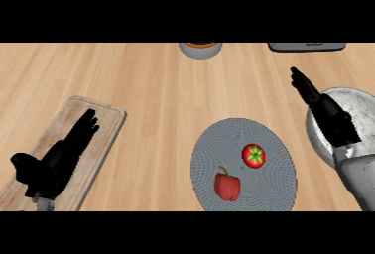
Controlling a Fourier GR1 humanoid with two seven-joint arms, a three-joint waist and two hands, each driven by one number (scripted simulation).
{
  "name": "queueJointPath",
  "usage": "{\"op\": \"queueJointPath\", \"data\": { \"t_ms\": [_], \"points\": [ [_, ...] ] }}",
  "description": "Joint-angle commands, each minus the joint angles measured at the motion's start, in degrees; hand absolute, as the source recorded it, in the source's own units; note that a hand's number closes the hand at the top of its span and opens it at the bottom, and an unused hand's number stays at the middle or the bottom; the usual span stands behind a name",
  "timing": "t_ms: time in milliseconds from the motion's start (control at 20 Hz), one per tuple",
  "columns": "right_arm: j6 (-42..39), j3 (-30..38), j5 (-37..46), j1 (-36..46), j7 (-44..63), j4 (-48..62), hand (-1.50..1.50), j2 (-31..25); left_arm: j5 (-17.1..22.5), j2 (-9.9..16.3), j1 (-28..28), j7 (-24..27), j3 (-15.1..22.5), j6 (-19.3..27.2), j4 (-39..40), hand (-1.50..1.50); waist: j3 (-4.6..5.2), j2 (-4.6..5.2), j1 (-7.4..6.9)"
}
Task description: Pick the tomato from the placemat and place it in the bowl
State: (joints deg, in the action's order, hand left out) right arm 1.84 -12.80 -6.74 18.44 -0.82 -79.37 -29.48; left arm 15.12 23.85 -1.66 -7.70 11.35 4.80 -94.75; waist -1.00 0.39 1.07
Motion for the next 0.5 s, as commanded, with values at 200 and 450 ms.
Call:
{"op": "queueJointPath", "data": {
  "t_ms": [200,450],
  "points": [
    [8.5,0.8,6.9,-14.2,-3.7,-15.8,1.5,-0.9,1.9,-8.2,6.5,0.6,1.1,0.5,2.0,0.0,1.06,-0.72,1.23],
    [30.1,3.7,15.9,-22.7,-1.3,-14.2,-1.5,7.3,4.4,-10.1,3.0,2.2,2.1,-0.9,1.3,0.0,1.05,-0.91,2.3]
  ]
}}
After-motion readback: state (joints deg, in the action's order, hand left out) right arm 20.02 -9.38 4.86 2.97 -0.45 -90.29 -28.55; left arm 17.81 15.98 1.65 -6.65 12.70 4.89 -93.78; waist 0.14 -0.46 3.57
